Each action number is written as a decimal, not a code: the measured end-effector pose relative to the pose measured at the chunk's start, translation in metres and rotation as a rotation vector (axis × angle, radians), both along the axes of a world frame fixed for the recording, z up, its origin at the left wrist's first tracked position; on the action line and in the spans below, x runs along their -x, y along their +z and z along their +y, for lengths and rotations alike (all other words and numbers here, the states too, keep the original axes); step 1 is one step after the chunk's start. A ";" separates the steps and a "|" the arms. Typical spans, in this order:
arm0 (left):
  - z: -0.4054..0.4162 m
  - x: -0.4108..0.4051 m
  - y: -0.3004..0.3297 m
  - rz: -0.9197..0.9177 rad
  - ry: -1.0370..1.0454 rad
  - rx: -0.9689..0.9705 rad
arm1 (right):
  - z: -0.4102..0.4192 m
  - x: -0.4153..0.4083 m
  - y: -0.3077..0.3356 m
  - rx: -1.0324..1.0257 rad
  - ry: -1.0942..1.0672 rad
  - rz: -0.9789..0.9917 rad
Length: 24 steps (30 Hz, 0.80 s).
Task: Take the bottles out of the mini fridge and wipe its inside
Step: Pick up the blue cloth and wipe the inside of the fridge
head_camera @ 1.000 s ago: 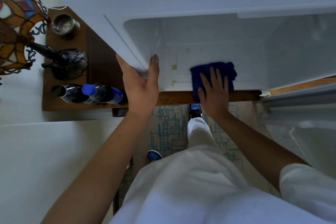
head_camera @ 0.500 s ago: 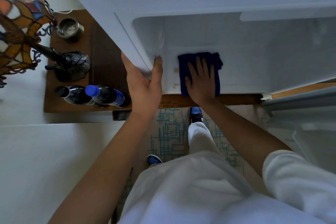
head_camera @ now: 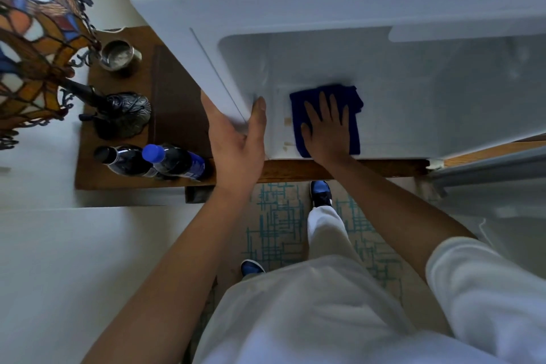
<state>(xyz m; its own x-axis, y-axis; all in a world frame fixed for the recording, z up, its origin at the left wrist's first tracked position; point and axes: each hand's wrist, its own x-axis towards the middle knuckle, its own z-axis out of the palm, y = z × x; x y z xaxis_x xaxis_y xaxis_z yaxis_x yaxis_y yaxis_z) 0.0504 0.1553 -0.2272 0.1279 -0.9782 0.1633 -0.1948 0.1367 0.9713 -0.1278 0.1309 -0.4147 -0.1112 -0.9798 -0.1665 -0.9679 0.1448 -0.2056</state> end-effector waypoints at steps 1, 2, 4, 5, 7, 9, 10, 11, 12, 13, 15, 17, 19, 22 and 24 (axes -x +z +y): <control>0.000 0.000 0.000 0.001 0.006 0.002 | -0.011 -0.002 0.002 -0.014 0.003 -0.004; 0.000 0.001 0.000 0.000 0.009 0.002 | -0.018 -0.004 0.003 -0.024 0.009 -0.008; 0.000 0.001 0.001 -0.001 0.012 -0.003 | -0.020 -0.004 0.004 -0.024 0.020 -0.028; 0.001 0.002 0.001 0.003 0.014 -0.005 | -0.014 -0.003 0.003 -0.007 0.031 -0.035; 0.002 0.002 0.001 0.019 0.018 -0.012 | 0.010 0.001 -0.001 0.054 0.074 -0.044; 0.002 0.001 0.001 0.020 0.012 -0.021 | 0.043 0.006 -0.006 0.097 0.125 -0.055; 0.002 0.001 0.001 0.020 0.007 -0.020 | 0.058 0.008 -0.008 0.109 0.144 -0.060; 0.002 0.001 0.002 0.021 0.007 -0.019 | 0.072 0.010 -0.010 0.117 0.154 -0.063; 0.002 0.000 0.001 0.020 0.012 -0.021 | 0.082 0.012 -0.012 0.120 0.156 -0.058; 0.002 0.000 0.002 0.019 0.014 -0.025 | 0.086 0.012 -0.012 0.117 0.153 -0.049; 0.001 0.000 0.002 0.020 0.002 -0.024 | 0.080 0.008 -0.011 0.095 0.120 -0.036; 0.001 -0.001 0.002 0.015 -0.010 -0.009 | 0.059 0.000 -0.008 0.075 0.063 -0.024; 0.001 0.000 0.002 0.012 -0.010 -0.005 | 0.026 -0.009 -0.004 0.046 0.013 -0.028; 0.001 0.001 0.003 0.016 -0.002 -0.012 | -0.019 -0.022 0.000 0.015 0.009 -0.050; 0.001 0.001 0.002 0.008 -0.002 -0.009 | -0.033 -0.029 -0.001 0.011 0.022 -0.058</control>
<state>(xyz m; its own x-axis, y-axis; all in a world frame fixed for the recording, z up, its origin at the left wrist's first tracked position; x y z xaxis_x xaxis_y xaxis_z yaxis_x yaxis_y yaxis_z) 0.0491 0.1567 -0.2249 0.1271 -0.9800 0.1531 -0.1864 0.1280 0.9741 -0.0985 0.0982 -0.4159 -0.0802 -0.9837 -0.1610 -0.9571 0.1211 -0.2632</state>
